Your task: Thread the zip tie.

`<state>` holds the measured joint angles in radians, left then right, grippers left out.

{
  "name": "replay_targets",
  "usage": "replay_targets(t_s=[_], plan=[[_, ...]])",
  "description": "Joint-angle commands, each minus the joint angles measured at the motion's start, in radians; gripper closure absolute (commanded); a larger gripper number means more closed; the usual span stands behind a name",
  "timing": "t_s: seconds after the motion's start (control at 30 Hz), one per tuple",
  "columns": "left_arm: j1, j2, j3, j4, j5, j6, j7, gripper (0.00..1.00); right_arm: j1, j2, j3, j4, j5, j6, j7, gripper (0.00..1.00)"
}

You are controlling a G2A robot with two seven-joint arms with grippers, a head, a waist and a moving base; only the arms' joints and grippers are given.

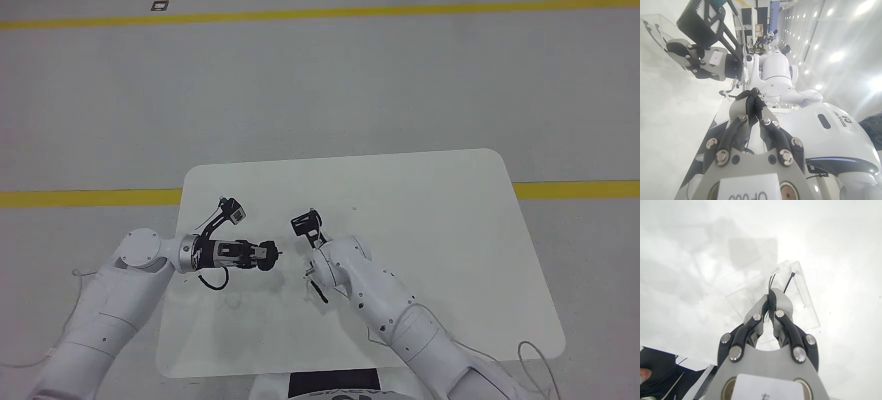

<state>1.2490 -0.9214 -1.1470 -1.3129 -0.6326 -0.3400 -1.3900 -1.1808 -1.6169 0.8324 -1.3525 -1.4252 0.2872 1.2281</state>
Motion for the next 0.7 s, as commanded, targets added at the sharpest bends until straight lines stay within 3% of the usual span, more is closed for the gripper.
replay_targets(t_s=[0.0,0.33,0.67], plan=[[0.000,0.000,0.000,0.000,0.000,0.000,0.000,1.00,-0.011,0.003,0.011,-0.026,0.001,-0.009,0.002,1.00],[0.000,0.000,0.000,0.000,0.000,0.000,0.000,1.00,-0.048,0.013,0.037,-0.078,0.005,-0.057,-0.028,1.00],[0.000,0.000,0.000,0.000,0.000,0.000,0.000,1.00,-0.065,0.013,0.027,-0.111,-0.031,-0.053,-0.051,1.00]])
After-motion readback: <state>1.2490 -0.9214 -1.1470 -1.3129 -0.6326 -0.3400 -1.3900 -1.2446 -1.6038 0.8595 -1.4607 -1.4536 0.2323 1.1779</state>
